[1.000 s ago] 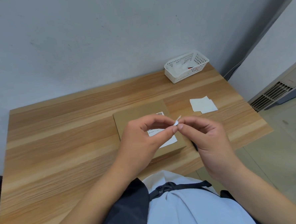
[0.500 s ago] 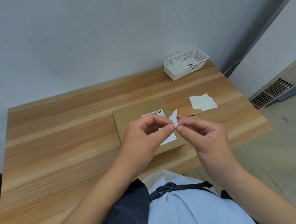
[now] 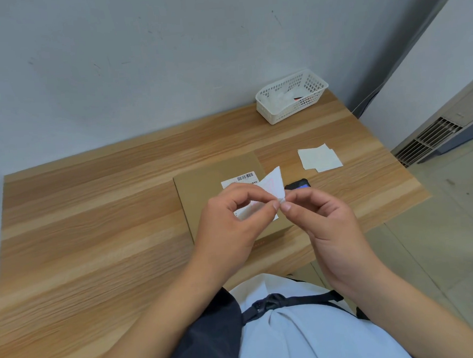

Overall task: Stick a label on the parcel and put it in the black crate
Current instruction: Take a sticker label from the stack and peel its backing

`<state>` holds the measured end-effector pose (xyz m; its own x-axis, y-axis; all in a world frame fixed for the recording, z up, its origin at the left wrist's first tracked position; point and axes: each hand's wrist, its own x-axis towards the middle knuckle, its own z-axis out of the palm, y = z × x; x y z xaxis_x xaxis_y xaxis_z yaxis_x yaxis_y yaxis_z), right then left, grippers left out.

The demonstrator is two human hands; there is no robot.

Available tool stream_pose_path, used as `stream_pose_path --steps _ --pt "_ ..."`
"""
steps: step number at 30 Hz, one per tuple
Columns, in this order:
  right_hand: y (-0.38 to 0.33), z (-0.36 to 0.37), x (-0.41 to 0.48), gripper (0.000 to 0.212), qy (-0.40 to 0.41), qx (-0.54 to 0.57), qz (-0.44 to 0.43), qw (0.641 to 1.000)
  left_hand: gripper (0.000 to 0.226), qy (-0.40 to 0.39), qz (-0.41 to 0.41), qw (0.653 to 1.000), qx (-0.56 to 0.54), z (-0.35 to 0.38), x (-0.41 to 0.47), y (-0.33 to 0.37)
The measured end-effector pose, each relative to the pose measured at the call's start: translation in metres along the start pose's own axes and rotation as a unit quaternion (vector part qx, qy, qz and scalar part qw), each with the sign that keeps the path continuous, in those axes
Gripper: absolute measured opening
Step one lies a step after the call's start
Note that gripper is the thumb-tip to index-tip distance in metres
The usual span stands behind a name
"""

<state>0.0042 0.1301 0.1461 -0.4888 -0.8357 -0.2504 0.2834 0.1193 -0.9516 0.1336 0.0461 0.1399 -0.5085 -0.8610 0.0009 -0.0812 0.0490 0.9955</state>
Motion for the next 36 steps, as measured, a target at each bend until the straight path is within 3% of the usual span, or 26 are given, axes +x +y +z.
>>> stream_pose_path --steps 5,10,19,24,36 --pt "0.000 -0.001 -0.001 0.007 0.013 0.012 0.016 1.000 0.007 0.009 -0.016 1.000 -0.014 0.002 0.001 -0.002" --pt "-0.005 -0.003 -0.001 0.002 0.048 0.004 0.008 0.999 0.004 0.070 -0.059 0.990 -0.109 -0.004 0.004 -0.001" --pt "-0.005 -0.012 0.006 0.022 0.113 -0.046 -0.023 0.992 0.005 0.132 -0.128 0.972 -0.149 -0.010 0.005 -0.007" --pt "-0.012 -0.022 0.015 0.023 0.125 0.004 -0.014 0.992 0.007 0.158 -0.138 0.962 -0.176 -0.010 0.010 -0.008" --pt "-0.012 -0.068 0.056 0.022 0.158 -0.035 -0.004 0.987 0.008 0.211 -0.129 0.956 -0.161 0.014 0.038 -0.007"
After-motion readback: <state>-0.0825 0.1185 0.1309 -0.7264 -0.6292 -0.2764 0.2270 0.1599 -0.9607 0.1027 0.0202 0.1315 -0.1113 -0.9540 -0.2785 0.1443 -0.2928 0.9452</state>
